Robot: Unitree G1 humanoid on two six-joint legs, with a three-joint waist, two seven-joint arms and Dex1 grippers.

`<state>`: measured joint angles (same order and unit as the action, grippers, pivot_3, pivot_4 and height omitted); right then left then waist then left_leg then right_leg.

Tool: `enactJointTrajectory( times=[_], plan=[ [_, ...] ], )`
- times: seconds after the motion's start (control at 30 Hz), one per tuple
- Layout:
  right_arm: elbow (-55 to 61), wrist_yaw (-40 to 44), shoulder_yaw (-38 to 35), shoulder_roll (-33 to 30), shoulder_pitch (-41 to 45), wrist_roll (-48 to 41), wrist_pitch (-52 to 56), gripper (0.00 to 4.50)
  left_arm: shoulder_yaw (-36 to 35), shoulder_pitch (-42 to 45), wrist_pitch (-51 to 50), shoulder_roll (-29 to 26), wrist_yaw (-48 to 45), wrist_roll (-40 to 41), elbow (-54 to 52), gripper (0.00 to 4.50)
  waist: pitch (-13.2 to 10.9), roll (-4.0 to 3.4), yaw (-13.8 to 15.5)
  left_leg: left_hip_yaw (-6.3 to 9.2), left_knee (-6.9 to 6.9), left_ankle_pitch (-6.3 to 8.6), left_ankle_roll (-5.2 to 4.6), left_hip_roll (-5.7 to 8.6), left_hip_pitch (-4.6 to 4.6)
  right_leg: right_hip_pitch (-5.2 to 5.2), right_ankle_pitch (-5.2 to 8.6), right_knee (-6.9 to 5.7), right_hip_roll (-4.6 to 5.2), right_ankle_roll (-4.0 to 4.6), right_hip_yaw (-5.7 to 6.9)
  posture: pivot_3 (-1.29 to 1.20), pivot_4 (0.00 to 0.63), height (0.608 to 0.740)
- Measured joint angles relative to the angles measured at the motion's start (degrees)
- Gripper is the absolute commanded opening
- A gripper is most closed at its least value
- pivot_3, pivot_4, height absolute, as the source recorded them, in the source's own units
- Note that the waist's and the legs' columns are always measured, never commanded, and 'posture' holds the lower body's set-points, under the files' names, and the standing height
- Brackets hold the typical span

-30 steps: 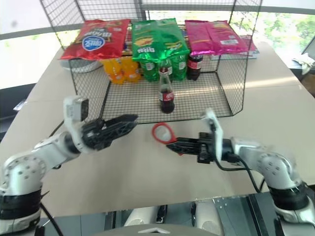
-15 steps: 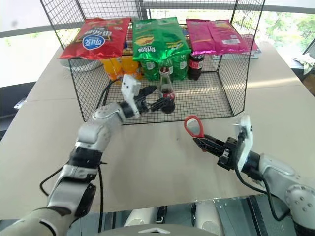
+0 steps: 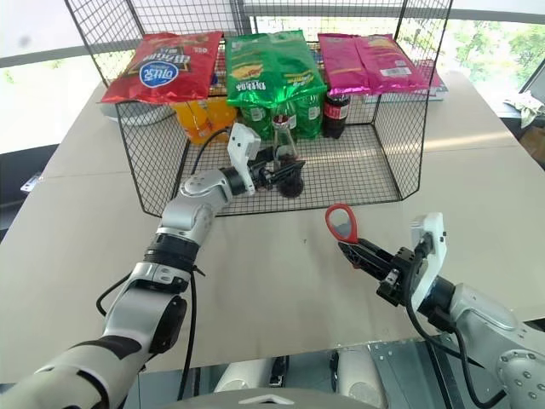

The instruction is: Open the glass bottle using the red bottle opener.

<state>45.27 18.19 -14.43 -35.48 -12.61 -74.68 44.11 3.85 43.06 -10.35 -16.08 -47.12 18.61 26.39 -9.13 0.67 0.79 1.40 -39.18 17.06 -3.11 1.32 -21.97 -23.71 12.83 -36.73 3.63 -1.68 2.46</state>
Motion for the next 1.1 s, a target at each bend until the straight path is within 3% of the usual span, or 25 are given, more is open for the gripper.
enactJointTrajectory(
  times=[0.3,0.5,0.53,0.6,1.1],
  plan=[
    [-0.7,1.2,1.3,-1.5,3.4,6.2,-2.2,0.0,0.1,-12.5,-10.7,-5.9,-8.4,6.9,-22.1,2.64,0.0,-0.03,0.0,0.01,0.0,-0.07,0.12,-0.07,0.02,0.0,0.0,0.01,0.17,0.01,-0.03,0.0,0.15,0.74],
    [-4.0,2.2,4.7,-1.2,9.1,13.3,-3.8,0.0,1.5,-17.4,-9.8,-5.0,-8.0,5.9,-25.9,2.64,0.0,-0.04,0.2,0.0,-0.06,-0.02,0.03,0.0,0.02,0.02,0.0,-0.01,0.04,0.01,-0.03,0.0,0.15,0.74],
    [-4.6,2.6,5.2,-1.2,10.2,14.3,-4.1,0.0,1.7,-18.0,-9.0,-4.8,-8.1,5.7,-26.2,3.65,0.0,-0.06,0.2,-0.01,-0.05,-0.02,0.04,0.0,0.04,0.03,0.0,-0.01,0.04,0.01,-0.05,0.0,0.15,0.74],
    [-5.5,3.2,5.3,-1.2,11.3,15.8,-4.3,0.0,3.4,-19.6,-8.7,-4.6,-8.6,5.2,-26.3,4.45,0.0,-0.05,0.2,0.01,-0.05,-0.04,0.07,0.0,0.02,0.03,0.0,0.0,0.04,0.01,-0.03,0.0,0.15,0.74],
    [-7.5,5.2,6.7,-0.2,13.8,20.9,-4.3,0.0,3.0,-16.9,-9.2,-5.4,-8.1,5.9,-29.6,4.45,0.0,-0.05,0.1,0.01,-0.04,-0.02,0.03,-0.04,0.05,0.02,0.0,-0.04,-0.02,0.01,-0.03,0.0,0.15,0.74]
  ],
)
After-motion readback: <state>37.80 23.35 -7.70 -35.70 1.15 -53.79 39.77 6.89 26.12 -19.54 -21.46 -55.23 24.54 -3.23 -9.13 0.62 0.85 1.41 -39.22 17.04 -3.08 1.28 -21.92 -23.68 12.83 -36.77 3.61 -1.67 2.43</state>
